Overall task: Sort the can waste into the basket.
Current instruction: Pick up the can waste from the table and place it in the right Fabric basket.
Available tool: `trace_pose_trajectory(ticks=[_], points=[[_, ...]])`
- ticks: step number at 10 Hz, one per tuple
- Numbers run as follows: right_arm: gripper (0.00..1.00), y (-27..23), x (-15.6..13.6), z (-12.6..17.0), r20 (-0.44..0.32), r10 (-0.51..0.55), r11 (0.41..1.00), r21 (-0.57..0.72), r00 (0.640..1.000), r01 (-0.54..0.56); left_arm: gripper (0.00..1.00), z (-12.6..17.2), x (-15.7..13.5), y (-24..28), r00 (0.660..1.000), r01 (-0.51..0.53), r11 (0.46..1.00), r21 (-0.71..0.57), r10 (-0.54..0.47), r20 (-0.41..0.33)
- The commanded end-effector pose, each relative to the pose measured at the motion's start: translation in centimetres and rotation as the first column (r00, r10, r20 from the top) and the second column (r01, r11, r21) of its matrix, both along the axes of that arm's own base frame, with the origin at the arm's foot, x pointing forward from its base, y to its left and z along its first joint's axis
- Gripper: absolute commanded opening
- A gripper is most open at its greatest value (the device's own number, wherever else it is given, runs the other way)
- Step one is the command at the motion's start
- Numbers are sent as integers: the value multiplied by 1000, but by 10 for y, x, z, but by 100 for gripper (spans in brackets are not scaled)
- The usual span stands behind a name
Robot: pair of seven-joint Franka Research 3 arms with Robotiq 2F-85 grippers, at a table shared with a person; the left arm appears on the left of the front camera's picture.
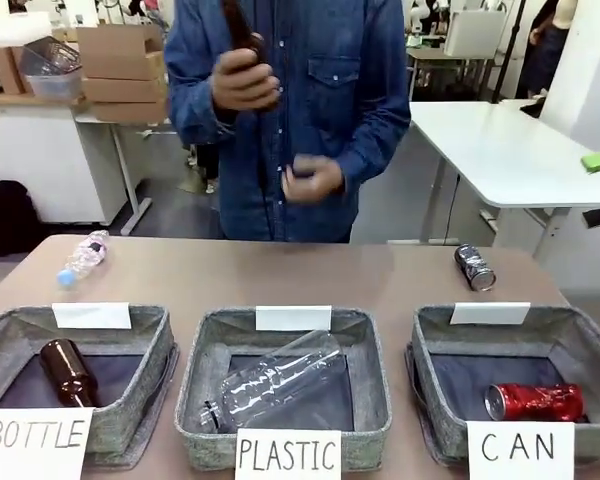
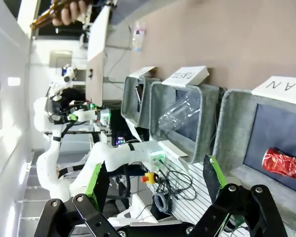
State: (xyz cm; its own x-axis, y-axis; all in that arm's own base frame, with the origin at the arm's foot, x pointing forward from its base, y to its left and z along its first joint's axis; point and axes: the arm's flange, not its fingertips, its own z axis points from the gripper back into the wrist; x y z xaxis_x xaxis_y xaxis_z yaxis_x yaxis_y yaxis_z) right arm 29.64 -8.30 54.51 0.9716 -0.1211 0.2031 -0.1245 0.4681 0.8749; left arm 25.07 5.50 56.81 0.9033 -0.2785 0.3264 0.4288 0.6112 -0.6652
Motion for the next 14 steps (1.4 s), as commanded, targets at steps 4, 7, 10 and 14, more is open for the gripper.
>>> trace_pose_trajectory(ticks=[4, 7, 10, 14], points=[[100, -4, -3, -1, 15, 19, 1000, -9, 1000, -19, 100, -17, 50, 123, 942, -323, 928, -188, 294, -163], [100, -4, -3, -1, 15, 19, 1000, -9, 1000, -19, 100, -7, 26, 181, 869, -495, 835, -241, 471, -154], [100, -4, -3, -1, 15, 19, 1000, -9, 1000, -19, 100, -12, 25, 183, 862, -508, 821, -262, 481, -163], [100, -4, -3, -1, 15, 19, 1000, -9, 1000, -19, 100, -21, 34, 146, 897, -441, 860, -256, 412, -163]])
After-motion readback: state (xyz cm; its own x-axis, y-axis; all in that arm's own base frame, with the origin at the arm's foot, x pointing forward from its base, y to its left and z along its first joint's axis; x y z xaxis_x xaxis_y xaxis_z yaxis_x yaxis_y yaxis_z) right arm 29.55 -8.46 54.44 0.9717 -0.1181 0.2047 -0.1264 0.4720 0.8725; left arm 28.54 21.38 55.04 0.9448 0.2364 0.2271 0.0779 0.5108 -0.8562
